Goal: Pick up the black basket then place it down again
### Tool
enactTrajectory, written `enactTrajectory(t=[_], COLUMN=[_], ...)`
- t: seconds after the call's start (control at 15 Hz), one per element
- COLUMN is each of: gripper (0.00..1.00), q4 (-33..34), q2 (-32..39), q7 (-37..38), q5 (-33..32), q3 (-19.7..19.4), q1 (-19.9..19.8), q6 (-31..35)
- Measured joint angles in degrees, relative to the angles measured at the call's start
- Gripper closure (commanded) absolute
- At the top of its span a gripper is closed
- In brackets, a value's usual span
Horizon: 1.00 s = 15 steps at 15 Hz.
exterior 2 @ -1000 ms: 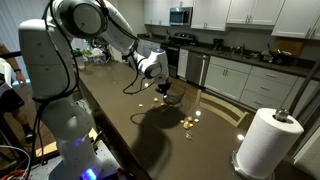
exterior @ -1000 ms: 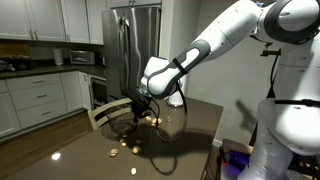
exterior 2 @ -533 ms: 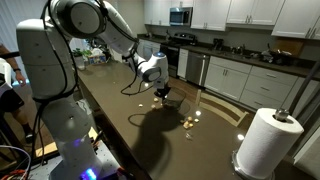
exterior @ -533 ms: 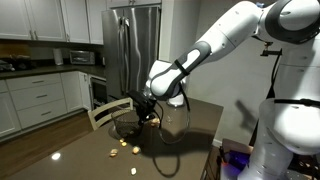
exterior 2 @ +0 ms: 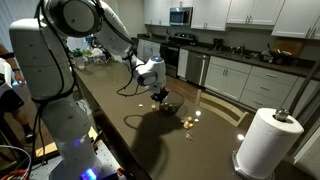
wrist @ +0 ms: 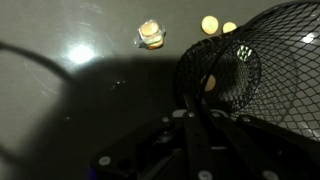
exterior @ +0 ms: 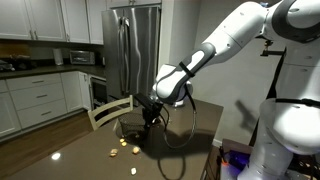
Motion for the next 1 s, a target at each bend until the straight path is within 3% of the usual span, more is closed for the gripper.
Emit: enactTrajectory(t=[1.0], gripper=[0.96], q4=[-5.7], q2=[-4.5], q7=[0.2], q5=[0.1], q3=[0.2], q1=[-1.3], q6=[0.0])
